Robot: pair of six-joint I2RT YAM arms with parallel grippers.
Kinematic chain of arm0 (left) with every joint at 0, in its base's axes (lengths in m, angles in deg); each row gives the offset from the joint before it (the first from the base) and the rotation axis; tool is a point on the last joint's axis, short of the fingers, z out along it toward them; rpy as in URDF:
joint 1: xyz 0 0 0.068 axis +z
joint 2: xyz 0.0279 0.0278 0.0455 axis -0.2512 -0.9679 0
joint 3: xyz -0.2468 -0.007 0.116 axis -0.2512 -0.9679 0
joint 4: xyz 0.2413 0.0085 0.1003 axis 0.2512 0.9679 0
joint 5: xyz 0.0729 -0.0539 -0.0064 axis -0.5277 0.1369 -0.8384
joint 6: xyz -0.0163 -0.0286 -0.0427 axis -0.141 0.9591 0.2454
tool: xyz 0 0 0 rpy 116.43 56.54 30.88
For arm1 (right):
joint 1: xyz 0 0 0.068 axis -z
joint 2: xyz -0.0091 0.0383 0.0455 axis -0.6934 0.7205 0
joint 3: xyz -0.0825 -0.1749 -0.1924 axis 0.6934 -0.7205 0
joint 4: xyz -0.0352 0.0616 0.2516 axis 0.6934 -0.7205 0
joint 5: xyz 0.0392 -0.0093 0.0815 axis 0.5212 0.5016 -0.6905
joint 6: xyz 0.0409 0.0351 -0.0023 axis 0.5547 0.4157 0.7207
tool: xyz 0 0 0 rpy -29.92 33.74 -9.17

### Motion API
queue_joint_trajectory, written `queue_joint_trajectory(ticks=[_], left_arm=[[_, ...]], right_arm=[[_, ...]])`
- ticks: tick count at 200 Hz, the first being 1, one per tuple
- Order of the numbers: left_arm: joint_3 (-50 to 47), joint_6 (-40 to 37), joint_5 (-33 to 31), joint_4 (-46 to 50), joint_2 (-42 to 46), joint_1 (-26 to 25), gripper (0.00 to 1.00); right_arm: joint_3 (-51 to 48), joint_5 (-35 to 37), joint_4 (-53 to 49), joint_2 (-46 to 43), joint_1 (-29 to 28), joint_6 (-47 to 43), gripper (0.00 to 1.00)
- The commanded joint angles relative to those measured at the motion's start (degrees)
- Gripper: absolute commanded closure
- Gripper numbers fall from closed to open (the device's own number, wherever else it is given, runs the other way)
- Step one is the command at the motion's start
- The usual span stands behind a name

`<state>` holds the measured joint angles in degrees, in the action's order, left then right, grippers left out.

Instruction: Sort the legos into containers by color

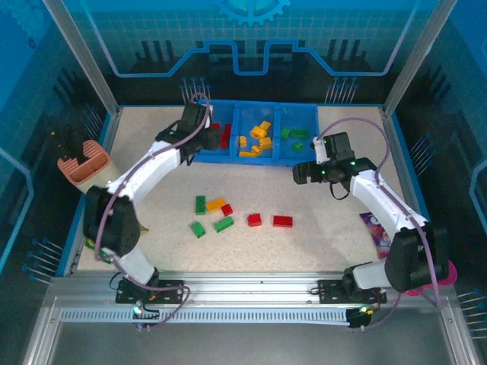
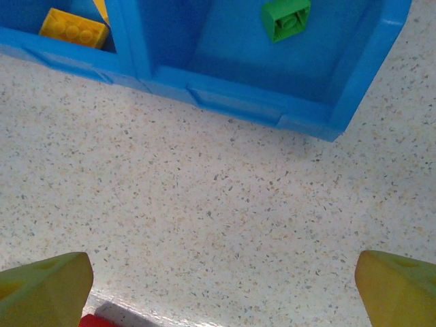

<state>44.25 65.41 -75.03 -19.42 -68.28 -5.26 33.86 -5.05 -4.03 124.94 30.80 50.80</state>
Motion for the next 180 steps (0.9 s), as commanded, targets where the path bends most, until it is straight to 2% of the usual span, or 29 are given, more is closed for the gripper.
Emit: queue_joint_trajectory(ticks=[1,16,37,59,79,95,113,180], left_arm=[[-8.1,-11.8,9.7,-4.9,5.4,-3.8,0.51],[-12.6,-18.2,12.5,-6.2,8.3,-9.0,0.48],[-16.6,-26.5,12.1,-7.4,9.7,-16.8,0.46],[-19.0,-26.4,18.6,-8.9,10.0,-19.7,0.45],[-21.6,-25.4,21.2,-13.5,9.7,-22.1,0.42],[-23.1,-27.3,20.6,-17.2,8.1,-25.3,0.36],[-21.9,-29.7,18.1,-17.9,4.5,-28.5,0.34],[-16.4,-34.5,14.9,-19.1,-6.7,-34.7,0.31]], right_arm=[[1.6,0.9,-0.6,-1.9,-0.6,0.5,0.00],[1.8,1.4,-0.7,-2.0,-0.6,0.7,0.00],[3.0,2.2,-1.4,-2.1,-0.4,1.1,0.00],[4.2,3.7,-2.5,-2.9,-0.2,1.8,0.00],[4.1,3.9,-2.8,-4.0,0.4,2.8,0.00],[3.8,3.6,-3.1,-4.6,0.8,3.0,0.00],[3.5,3.3,-3.7,-4.9,1.2,3.1,0.00],[0.2,1.7,-1.9,-6.5,5.3,3.0,0.00]])
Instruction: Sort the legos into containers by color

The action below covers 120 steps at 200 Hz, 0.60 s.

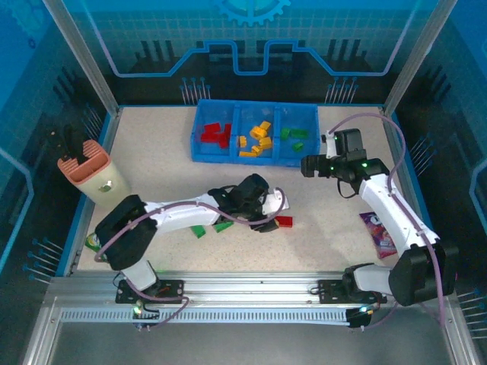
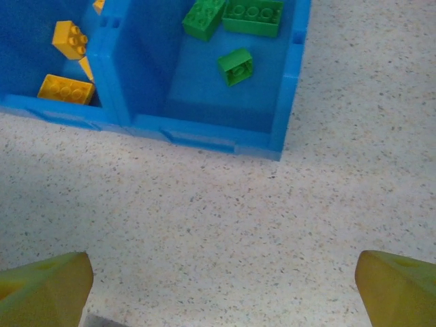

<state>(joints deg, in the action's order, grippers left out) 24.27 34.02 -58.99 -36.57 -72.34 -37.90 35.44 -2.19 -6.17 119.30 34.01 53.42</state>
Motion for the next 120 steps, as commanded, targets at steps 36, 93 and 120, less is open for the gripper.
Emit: queue_joint_trajectory(ticks=[36,93,120], left_arm=[[5.6,-2.7,-2.4,-3.3,-6.3,-3.8,0.30],[9.4,-4.3,-5.0,-0.5,-11.7,-4.7,0.30],[10.6,-4.5,-5.4,2.2,-13.4,-4.7,0.31]], right_arm=[[-2.5,-3.3,1.4,0.4,4.2,0.6,0.00],[-3.4,-4.8,2.7,0.1,5.5,0.7,0.00],[-3.6,-5.0,3.0,0.1,5.9,0.9,0.00]])
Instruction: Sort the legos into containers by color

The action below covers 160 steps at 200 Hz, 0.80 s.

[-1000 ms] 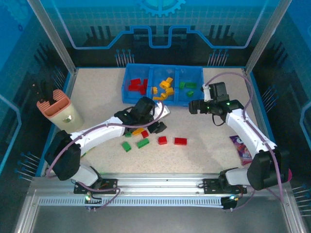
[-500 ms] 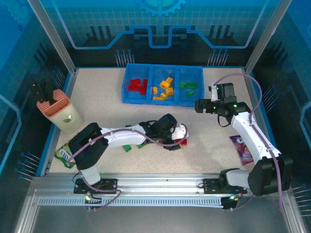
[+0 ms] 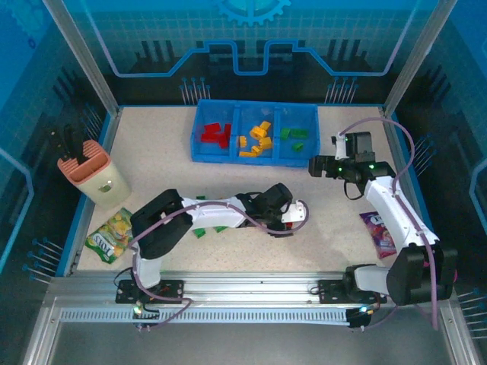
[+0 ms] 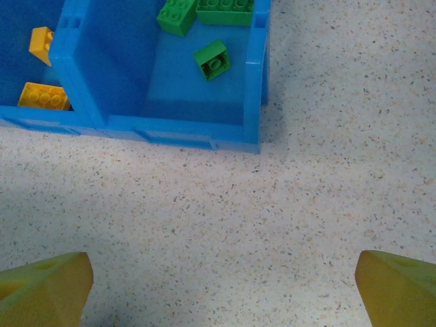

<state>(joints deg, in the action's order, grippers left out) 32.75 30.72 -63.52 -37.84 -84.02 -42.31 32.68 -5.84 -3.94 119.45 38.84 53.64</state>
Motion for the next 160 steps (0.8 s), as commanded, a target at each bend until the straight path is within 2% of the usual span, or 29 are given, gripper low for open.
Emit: queue_joint_trajectory(ticks=[1,37,74,90,111,120,144,160], left_arm=[[2.1,-1.2,-0.9,3.5,-1.8,-0.3,0.31],[4.0,-1.1,-0.4,8.7,-3.9,-0.3,0.35],[4.6,0.1,-3.1,9.9,-5.7,-0.2,0.41],[5.2,0.5,-3.6,10.5,-6.5,-0.1,0.49],[5.5,1.4,-3.6,10.2,-6.8,-0.1,0.72],[5.3,1.8,-4.3,9.9,-6.7,-0.1,0.78],[3.9,3.9,-5.7,8.5,-4.6,0.5,0.85],[2.5,7.4,-2.0,7.4,0.2,3.2,0.86]], right_arm=[[-0.9,-1.4,0.8,-0.1,1.1,0.6,0.00],[-0.9,-1.8,1.1,0.4,1.5,0.8,0.00],[-1.0,-1.7,1.0,0.3,1.5,0.8,0.00],[-0.9,-1.6,0.9,0.3,1.5,0.8,0.00],[-0.7,-1.2,0.5,0.2,1.5,0.9,0.00],[-0.8,-1.0,0.4,0.2,1.5,0.9,0.00],[-1.0,-1.7,0.5,-0.5,1.5,0.6,0.00],[-1.4,-2.7,1.0,-1.0,1.5,0.5,0.00]])
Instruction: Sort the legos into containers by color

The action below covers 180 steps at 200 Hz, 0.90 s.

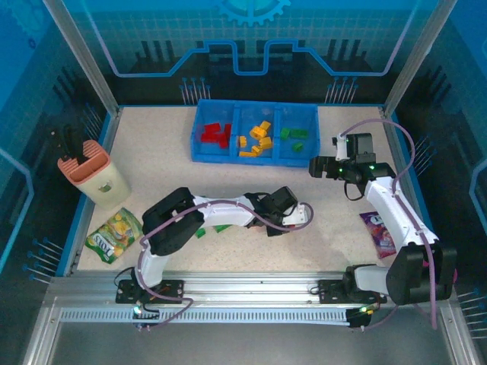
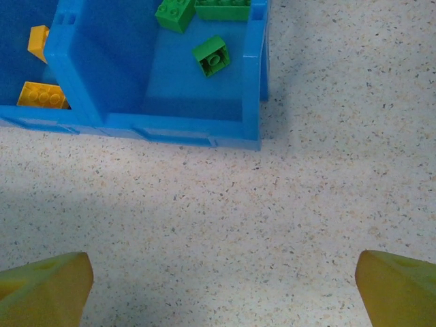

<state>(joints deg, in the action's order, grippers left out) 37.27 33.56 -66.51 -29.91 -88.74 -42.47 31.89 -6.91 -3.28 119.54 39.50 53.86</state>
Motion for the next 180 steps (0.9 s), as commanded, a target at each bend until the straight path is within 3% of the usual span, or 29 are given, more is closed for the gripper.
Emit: queue_joint_trajectory(ticks=[1,48,81,103,132,148,160,180], left_arm=[[-2.1,4.8,1.4,-0.5,5.3,3.7,0.86],[-2.0,8.2,8.1,-0.7,22.1,16.1,0.84],[4.1,4.6,8.6,2.0,25.2,24.7,0.84],[8.4,4.9,6.3,2.3,23.4,29.6,0.86],[12.4,7.5,2.4,2.1,19.3,34.5,0.86],[15.7,12.0,0.8,2.8,15.9,37.6,0.86],[20.9,16.1,1.0,6.1,11.2,40.1,0.86],[33.6,21.9,0.9,14.3,0.6,43.2,0.86]], right_arm=[[-0.6,-1.7,0.4,-1.1,0.9,0.3,0.00],[-1.5,-3.0,2.3,-2.5,0.7,0.2,0.00],[-1.5,-4.6,3.8,-3.1,-1.1,-0.5,0.00],[-1.0,-6.6,4.4,-2.4,-4.2,-2.6,0.00],[-0.5,-7.1,5.4,-1.8,-13.3,-9.6,0.00],[0.4,-14.1,6.0,-1.2,-16.4,-12.1,0.00],[1.1,-15.8,6.8,-1.1,-20.2,-15.0,0.00],[2.7,-12.2,7.3,0.3,-27.9,-21.0,0.00]])
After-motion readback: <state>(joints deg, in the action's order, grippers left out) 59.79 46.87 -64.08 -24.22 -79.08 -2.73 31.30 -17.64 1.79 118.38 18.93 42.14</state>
